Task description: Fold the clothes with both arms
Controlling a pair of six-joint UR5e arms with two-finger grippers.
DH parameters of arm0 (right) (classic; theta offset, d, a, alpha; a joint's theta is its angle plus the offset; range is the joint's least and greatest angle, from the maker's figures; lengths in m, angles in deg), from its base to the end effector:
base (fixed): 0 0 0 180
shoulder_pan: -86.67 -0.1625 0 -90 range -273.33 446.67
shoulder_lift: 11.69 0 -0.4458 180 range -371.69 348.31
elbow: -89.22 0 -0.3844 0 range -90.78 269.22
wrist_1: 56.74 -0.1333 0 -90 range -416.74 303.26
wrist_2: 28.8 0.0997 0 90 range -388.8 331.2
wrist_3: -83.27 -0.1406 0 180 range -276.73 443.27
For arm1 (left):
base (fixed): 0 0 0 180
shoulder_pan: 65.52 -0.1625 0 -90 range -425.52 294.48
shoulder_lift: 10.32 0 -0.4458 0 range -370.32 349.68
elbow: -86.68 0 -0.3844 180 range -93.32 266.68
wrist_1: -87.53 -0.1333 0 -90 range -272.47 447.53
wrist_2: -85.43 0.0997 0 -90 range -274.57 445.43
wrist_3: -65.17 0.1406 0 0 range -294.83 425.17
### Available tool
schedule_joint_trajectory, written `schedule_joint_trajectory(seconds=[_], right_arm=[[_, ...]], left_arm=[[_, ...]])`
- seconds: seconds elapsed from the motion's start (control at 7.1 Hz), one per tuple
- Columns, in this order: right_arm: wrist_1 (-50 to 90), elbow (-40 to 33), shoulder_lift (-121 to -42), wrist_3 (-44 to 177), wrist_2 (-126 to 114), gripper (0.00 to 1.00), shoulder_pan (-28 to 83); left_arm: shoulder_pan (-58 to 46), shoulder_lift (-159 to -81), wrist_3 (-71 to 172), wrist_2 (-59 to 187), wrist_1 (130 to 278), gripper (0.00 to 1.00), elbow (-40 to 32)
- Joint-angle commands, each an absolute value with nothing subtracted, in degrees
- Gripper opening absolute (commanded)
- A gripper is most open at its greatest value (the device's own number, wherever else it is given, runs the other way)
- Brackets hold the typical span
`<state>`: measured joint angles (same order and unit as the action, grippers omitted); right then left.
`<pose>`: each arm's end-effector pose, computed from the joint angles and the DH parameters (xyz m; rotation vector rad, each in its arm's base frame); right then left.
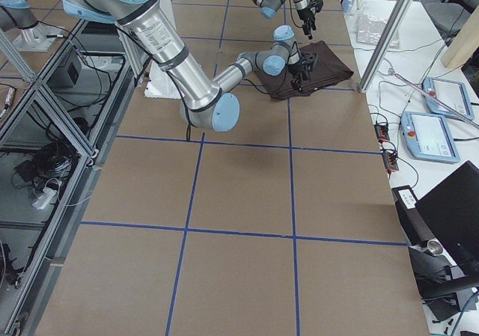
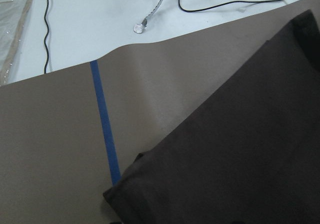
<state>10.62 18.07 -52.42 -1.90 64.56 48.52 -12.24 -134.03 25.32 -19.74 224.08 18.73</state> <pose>-0.5844 -0.6181 0.2634 0.2920 -0.8920 0.5117 0.3960 -0.6923 0.4424 0.6427 0.8148 0.0848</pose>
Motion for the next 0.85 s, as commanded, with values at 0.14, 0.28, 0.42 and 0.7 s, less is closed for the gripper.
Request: schedule_joint_trajectory(seconds=[0.14, 0.28, 0.42, 0.7], right_arm=[[9.35, 24.62, -47.81, -1.55, 61.81, 0.47, 51.6], [9.53, 25.32, -47.82, 0.37, 61.72, 0.42, 51.86], [9.53, 25.85, -47.9, 1.52, 61.72, 0.4, 52.04], [9.88, 26.29, -48.16, 4.58, 59.98, 0.4, 52.13]], left_arm=[[-13.93, -133.54, 21.84, -19.95, 224.63, 1.0, 17.86], [-14.02, -133.54, 21.66, -19.95, 224.63, 1.0, 17.87], [-14.02, -133.54, 21.66, -19.95, 224.63, 1.0, 17.87], [-14.02, -133.46, 21.66, -19.95, 224.63, 1.0, 17.95]])
